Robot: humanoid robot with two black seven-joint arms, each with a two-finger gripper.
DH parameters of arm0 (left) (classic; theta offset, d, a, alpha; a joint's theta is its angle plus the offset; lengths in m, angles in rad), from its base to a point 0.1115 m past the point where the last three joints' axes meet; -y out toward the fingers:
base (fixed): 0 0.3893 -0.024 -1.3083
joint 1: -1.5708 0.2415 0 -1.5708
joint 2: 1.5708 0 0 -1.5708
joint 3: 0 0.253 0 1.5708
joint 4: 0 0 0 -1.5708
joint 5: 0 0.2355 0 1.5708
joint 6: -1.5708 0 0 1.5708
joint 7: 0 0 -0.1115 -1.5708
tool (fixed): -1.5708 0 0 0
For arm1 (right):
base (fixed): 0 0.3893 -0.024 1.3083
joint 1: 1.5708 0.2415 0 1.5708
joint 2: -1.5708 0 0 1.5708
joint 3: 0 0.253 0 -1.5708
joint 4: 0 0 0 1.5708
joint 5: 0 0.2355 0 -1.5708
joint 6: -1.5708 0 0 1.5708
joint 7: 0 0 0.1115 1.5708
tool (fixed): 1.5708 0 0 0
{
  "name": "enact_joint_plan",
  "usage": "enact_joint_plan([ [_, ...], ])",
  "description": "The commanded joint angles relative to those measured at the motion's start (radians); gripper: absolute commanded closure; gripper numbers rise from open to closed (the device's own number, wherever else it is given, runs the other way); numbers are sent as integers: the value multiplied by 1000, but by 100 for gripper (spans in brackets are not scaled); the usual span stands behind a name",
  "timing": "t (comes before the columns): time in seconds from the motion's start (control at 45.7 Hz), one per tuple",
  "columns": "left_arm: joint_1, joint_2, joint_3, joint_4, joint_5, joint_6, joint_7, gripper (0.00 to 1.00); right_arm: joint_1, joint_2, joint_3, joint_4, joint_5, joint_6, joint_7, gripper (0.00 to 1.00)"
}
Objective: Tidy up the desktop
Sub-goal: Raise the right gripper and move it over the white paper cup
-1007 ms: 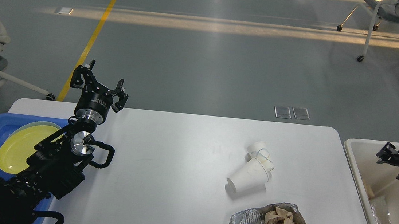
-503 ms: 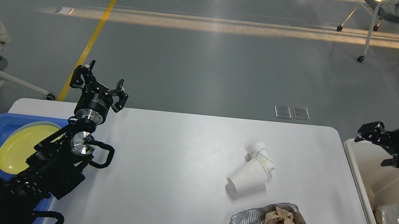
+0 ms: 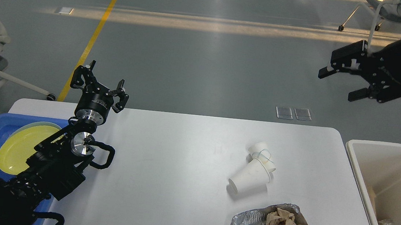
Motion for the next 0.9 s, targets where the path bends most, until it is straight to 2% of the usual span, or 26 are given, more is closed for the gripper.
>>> enact_joint_plan([
  [0.0, 0, 0, 0, 0, 0, 0, 0, 0, 189, 8, 7, 38, 8, 2, 3, 0],
  [0.197, 1, 0, 0, 0, 0, 0, 0, 0, 406, 11, 21, 112, 96, 2, 6, 0],
  [0.372, 0, 0, 0, 0, 0, -1, 0, 0, 416, 51, 26, 115, 114, 2, 2, 0],
  [0.875, 0, 0, 0, 0, 0, 0, 0, 0, -113, 97, 23, 17, 53, 2, -1, 0],
])
